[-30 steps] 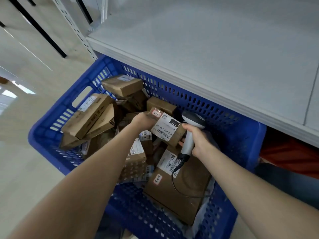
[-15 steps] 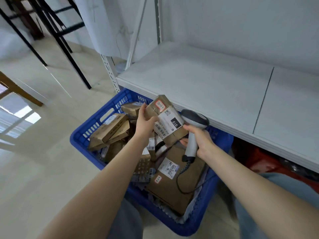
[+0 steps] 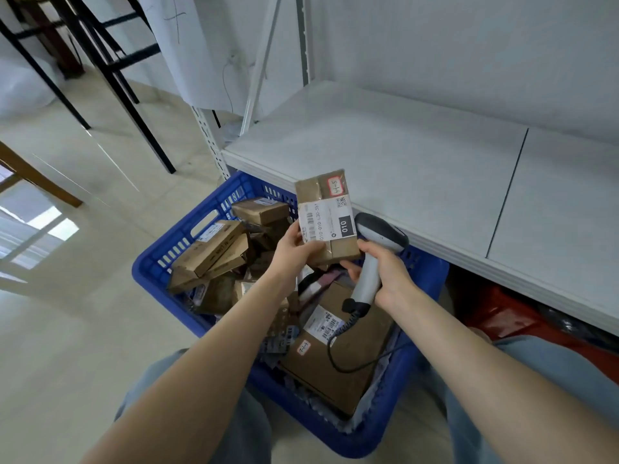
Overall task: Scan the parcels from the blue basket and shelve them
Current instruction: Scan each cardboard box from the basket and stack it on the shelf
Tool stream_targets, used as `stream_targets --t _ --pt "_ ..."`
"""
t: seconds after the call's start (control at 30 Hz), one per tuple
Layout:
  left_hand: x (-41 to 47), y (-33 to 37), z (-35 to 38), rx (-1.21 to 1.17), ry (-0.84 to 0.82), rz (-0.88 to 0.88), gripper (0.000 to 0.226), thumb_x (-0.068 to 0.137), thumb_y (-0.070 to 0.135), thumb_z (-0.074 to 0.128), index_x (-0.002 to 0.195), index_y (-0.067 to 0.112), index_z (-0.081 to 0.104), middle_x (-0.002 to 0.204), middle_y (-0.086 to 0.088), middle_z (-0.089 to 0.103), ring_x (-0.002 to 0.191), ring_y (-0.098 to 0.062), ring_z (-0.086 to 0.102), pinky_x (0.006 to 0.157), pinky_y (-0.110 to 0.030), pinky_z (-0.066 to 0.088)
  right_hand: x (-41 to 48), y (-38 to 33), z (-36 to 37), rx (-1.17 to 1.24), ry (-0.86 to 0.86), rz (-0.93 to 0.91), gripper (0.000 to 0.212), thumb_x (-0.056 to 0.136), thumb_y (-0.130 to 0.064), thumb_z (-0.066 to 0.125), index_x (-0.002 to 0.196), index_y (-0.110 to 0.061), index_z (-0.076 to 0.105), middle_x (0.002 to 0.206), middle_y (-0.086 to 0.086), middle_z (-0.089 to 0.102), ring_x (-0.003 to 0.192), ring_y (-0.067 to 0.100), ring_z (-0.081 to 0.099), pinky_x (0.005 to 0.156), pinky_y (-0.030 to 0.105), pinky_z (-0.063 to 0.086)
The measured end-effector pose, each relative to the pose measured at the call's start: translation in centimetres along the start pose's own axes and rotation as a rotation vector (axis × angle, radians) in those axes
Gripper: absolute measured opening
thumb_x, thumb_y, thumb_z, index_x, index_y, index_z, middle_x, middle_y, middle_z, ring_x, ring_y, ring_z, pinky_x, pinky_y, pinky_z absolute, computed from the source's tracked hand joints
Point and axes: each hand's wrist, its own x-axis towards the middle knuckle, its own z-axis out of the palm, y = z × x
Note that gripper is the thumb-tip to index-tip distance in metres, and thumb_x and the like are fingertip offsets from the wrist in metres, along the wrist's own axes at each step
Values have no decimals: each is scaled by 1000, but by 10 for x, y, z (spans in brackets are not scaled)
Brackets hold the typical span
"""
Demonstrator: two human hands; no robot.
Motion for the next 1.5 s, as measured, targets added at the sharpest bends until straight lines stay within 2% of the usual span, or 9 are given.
stream_targets --t 0.23,0.33,0.47,0.63,0.73,0.87,1.07,1.33,1.5 --pt "8 -2 -2 -208 -26 -138 60 88 8 63 138 34 44 125 -2 60 112 -25 59 76 -42 57 1 -4 -2 14 37 27 27 83 -17 72 106 -7 63 97 13 65 80 24 67 54 29 56" --pt "8 2 -13 -83 39 -167 60 82 12 71 136 17 44 126 -7 58 111 -26 60 77 -40 58 3 -14 -8 -12 112 -70 31 83 -17 73 110 -8 63 94 7 61 86 20 61 67 35 57" --pt "2 7 -25 106 -110 -213 41 81 9 71 117 21 57 123 -9 61 112 -27 61 89 -50 54 3 -27 -14 -65 136 -139 36 79 -21 75 113 -17 64 104 8 65 93 25 63 80 42 55" --pt "-11 19 -30 277 -253 -170 35 87 7 65 114 28 57 120 -10 62 112 -27 60 92 -46 53 -5 -30 -19 -44 27 -95 27 80 -14 72 107 -16 68 90 7 73 80 23 71 58 34 55" --pt "-12 18 -31 93 -78 -127 50 84 6 69 126 22 48 118 -12 62 102 -28 65 75 -34 59 -4 -23 -22 -52 54 -102 31 81 -10 71 111 -9 67 104 14 71 89 25 69 67 37 58" --pt "-8 11 -30 -129 69 -176 53 88 15 67 133 -3 47 121 -18 62 110 -29 62 93 -36 52 -7 -19 -21 0 65 -96 27 82 -6 68 109 -6 65 110 17 67 97 28 66 82 42 57" --pt "-8 5 -30 -90 -117 -233 56 89 9 63 140 26 45 124 -9 64 114 -30 60 90 -50 51 -13 -19 -22 36 65 -78 18 85 -5 65 103 -5 61 102 17 67 92 28 66 78 42 58" --pt "-1 -8 -26 -84 92 -178 61 90 8 63 145 17 39 124 -12 61 109 -31 63 92 -55 51 -31 -6 -17 -249 173 -185 9 81 -9 71 83 -12 63 88 6 65 81 19 62 81 39 58" --pt "1 -13 -29 -45 159 -155 59 90 9 64 143 16 40 125 -10 61 108 -30 63 95 -53 49 -50 5 -11 -425 57 -254 3 85 -10 69 81 -11 68 72 3 71 59 11 64 61 27 56"
